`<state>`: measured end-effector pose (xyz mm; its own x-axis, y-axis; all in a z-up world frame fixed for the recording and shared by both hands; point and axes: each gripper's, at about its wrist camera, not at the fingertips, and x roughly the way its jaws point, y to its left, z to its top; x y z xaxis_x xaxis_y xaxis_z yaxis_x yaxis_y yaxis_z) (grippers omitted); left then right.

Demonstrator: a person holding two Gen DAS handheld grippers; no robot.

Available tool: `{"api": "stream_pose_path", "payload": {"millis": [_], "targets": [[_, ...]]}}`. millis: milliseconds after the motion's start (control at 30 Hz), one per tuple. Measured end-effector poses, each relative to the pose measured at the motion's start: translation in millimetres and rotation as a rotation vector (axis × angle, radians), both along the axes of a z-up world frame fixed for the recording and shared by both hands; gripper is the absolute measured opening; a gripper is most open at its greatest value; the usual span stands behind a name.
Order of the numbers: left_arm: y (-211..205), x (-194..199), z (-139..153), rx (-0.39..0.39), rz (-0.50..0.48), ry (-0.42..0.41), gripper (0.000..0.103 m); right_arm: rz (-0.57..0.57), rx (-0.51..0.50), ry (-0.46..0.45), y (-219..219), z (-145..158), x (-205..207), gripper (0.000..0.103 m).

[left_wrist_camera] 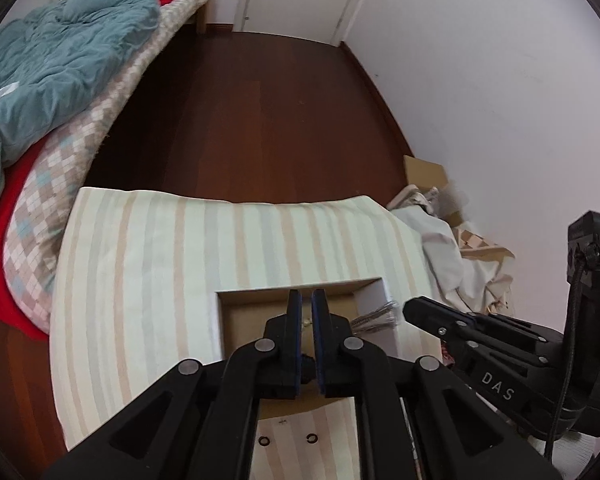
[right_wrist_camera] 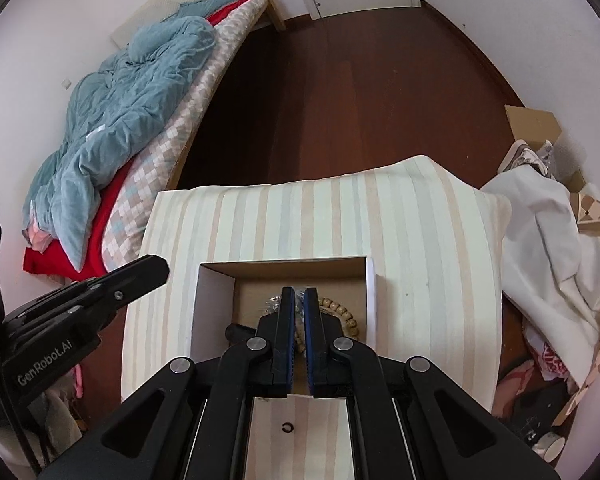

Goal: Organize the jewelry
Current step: 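Carry both bracelets over the white box and release them inside, then withdraw both tools from the box toward the small rings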

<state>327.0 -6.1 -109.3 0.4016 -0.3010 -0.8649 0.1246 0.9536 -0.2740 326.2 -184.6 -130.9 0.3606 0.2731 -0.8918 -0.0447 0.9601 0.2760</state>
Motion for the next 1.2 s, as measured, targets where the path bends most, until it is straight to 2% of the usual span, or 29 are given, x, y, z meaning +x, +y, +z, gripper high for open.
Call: {"api": "stream_pose_path", "payload": {"millis": [33,67,100,133,167,233,333,433,533,733,933,1200], "targets": [[1,0,2,0.013,0.006,-0.011,0.018,-0.003,-0.022,-0.002,0,1,1,0.021],[1,-1,4,0.052,0.012,-0.032,0.027,-0.004,-0.045,-0.004,1,2,1,0.045],[2,-4,6,0.085,0.023,-0.053,0.049,-0.004,-0.067,-0.008,1,3,1,0.068],[3,-6,6,0.118,0.040,-0.071,0.072,-0.008,-0.107,-0.014,2,3,-2,0.077],[6,-8,6,0.150,0.057,-0.086,0.078,-0.012,-0.138,-0.016,3,2,-3,0.085],[9,-16,1,0.206,0.080,-0.109,0.082,-0.024,-0.243,-0.019,5,-2,-10,0.086],[16,-24,-12,0.265,0.104,-0.098,0.094,-0.041,-0.320,-0.005,6,-13,-18,0.102],[23,-31,-29,0.303,0.113,-0.069,0.102,-0.055,-0.352,0.004,5,-24,-27,0.102],[29,-39,-43,0.316,0.119,-0.044,0.103,-0.072,-0.349,0.003,2,-30,-35,0.102],[30,-48,-51,0.332,0.123,-0.036,0.103,-0.087,-0.348,-0.013,2,-31,-42,0.102],[28,-59,-42,0.329,0.135,-0.055,0.103,-0.090,-0.348,-0.042,4,-22,-52,0.102],[30,-94,-10,0.347,0.152,-0.144,0.103,-0.083,-0.349,-0.110,10,4,-81,0.102]]}}
